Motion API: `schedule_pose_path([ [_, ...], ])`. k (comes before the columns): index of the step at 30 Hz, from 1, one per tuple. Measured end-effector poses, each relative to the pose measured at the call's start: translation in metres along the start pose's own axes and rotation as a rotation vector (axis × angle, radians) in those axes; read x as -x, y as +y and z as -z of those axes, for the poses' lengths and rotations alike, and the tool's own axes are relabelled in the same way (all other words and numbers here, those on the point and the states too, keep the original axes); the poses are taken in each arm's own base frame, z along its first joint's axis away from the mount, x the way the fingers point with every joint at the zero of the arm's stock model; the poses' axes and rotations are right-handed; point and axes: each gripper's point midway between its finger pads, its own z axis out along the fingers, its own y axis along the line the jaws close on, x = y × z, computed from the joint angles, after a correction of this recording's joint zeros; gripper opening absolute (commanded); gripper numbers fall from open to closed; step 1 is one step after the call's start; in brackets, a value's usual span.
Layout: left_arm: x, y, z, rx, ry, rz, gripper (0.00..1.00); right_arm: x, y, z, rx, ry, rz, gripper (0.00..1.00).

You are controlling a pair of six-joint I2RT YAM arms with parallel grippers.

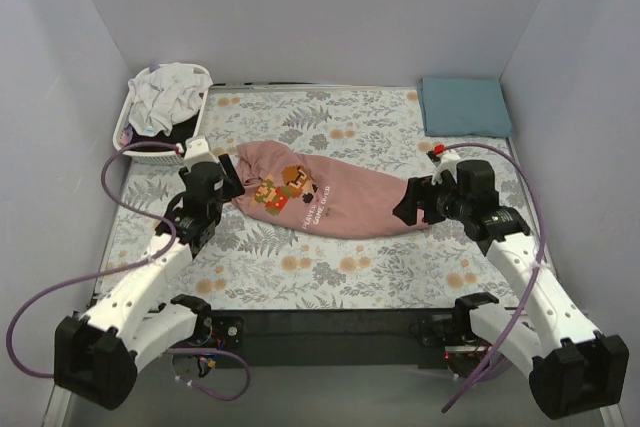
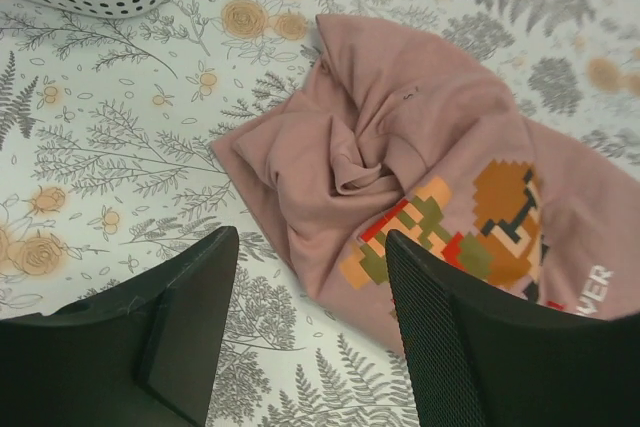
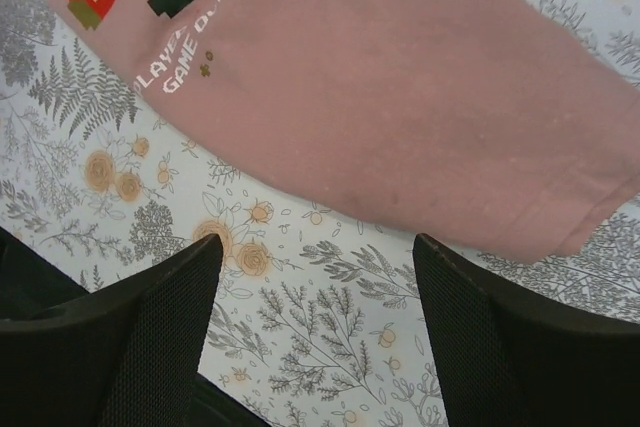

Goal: Fold and stack the t-shirts
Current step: Move the tshirt to the center of the board, then flatten the tshirt out

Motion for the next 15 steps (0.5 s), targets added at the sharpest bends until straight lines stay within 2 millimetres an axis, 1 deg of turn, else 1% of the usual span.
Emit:
schedule_pose_path([
  [2, 0.000, 0.003, 0.013, -0.023, -0.027, 0.059, 0.60, -0.012, -0.005, -0.013, -0.003, 0.070, -0.032, 0.77],
  [4, 0.000, 0.006, 0.024, -0.042, -0.053, 0.118, 0.60, -0.026, -0.009, -0.028, -0.006, 0.147, -0.056, 0.77],
  [6, -0.004, 0.008, 0.026, -0.042, -0.050, 0.136, 0.60, -0.037, -0.010, -0.043, -0.008, 0.213, -0.061, 0.77],
  [8, -0.014, 0.007, 0.023, -0.042, -0.018, 0.139, 0.62, -0.045, -0.010, -0.064, -0.030, 0.288, -0.043, 0.76],
  [10, -0.024, 0.004, 0.019, -0.051, 0.020, 0.137, 0.65, -0.046, -0.011, -0.091, -0.072, 0.334, -0.001, 0.75],
  [12, -0.034, 0.001, 0.014, -0.054, 0.059, 0.128, 0.69, -0.045, -0.014, -0.111, -0.095, 0.361, 0.014, 0.75],
  [14, -0.044, -0.007, 0.004, -0.063, 0.118, 0.106, 0.71, -0.045, -0.019, -0.131, -0.129, 0.382, 0.028, 0.75],
  [15, -0.043, -0.013, -0.002, -0.066, 0.138, 0.099, 0.71, -0.046, -0.022, -0.138, -0.144, 0.390, 0.033, 0.75],
])
